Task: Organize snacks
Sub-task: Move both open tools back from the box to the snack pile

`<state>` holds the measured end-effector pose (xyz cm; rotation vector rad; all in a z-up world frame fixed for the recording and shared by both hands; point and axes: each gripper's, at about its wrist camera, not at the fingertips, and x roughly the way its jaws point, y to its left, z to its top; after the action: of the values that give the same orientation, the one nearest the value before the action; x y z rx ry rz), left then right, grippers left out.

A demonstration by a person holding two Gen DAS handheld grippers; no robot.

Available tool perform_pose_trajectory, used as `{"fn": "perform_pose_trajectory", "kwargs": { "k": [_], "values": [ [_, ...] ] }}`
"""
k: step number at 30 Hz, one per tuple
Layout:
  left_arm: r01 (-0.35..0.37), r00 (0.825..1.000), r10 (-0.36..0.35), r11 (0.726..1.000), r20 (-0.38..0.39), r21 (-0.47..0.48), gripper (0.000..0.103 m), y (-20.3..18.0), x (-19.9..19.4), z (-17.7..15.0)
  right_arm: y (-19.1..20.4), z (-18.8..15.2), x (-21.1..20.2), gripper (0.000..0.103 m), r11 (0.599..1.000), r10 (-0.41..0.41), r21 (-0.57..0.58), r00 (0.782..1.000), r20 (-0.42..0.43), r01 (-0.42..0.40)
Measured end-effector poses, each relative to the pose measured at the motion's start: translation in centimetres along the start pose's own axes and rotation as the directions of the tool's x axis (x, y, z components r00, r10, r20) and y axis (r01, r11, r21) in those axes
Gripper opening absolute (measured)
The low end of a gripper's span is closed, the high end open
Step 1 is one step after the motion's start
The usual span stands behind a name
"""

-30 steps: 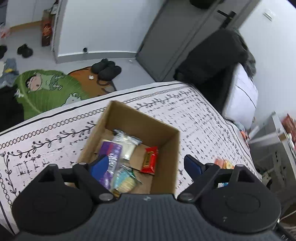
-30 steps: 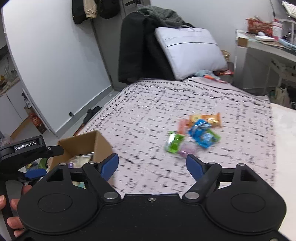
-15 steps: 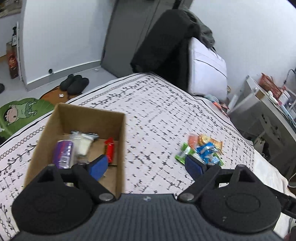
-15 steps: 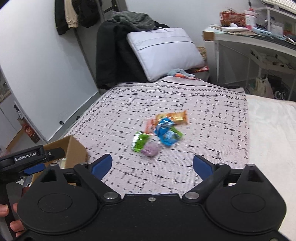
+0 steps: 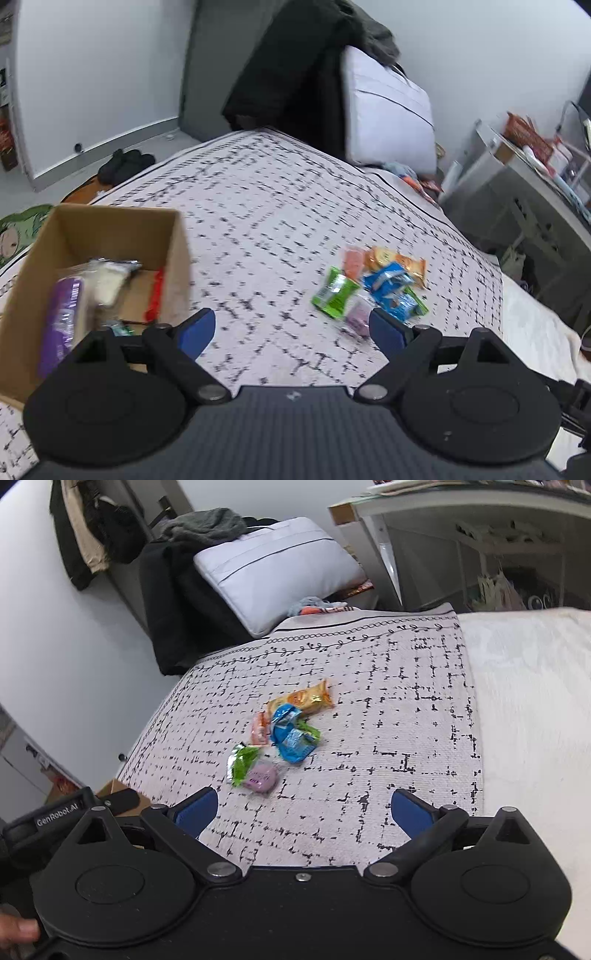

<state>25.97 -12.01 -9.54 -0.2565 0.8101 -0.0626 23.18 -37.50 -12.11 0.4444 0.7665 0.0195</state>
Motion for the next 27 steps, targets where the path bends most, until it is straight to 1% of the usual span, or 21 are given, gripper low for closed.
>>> {"fn": "perform_pose_trajectory", "kwargs": {
  "k": [7, 12, 15, 19, 23, 27],
  "values": [
    [0.027, 1.0, -0.027, 0.998, -0.013, 0.057, 0.09, -3.5, 2.7, -0.3, -1.9, 0.2, 2.5, 0.101, 0.999, 0.048, 0.025, 0.999, 0.01, -0.048],
    [0.046, 0.999, -0.046, 0.997, -0.009, 0.066, 0.09, -4.9, 4.4, -0.4, -3.1, 0.8, 4.4, 0.1, 0.996, 0.063, 0.056, 0.997, 0.033, -0.064],
    [0.047, 0.999, -0.047, 0.997, -0.009, 0.064, 0.089, -5.4, 5.4, -0.5, -3.7, 0.8, 5.4, 0.098, 0.992, 0.093, 0.078, 0.995, 0.039, -0.095],
    [0.056, 0.998, -0.055, 0.997, -0.016, 0.059, 0.089, -6.0, 7.0, -0.6, -4.2, 0.6, 7.1, 0.092, 0.99, 0.114, 0.076, 0.993, 0.026, -0.115],
    [0.042, 0.998, -0.039, 0.997, -0.053, 0.061, 0.087, -6.4, 9.2, -0.9, -5.0, 0.6, 9.3, 0.085, 0.986, 0.13, 0.1, 0.991, 0.003, -0.13],
    [0.037, 0.996, -0.035, 0.999, -0.087, 0.029, 0.083, -6.2, 11.2, -1.0, -5.3, 0.6, 10.8, 0.079, 0.98, 0.155, 0.125, 0.988, -0.007, -0.153]
  ]
}}
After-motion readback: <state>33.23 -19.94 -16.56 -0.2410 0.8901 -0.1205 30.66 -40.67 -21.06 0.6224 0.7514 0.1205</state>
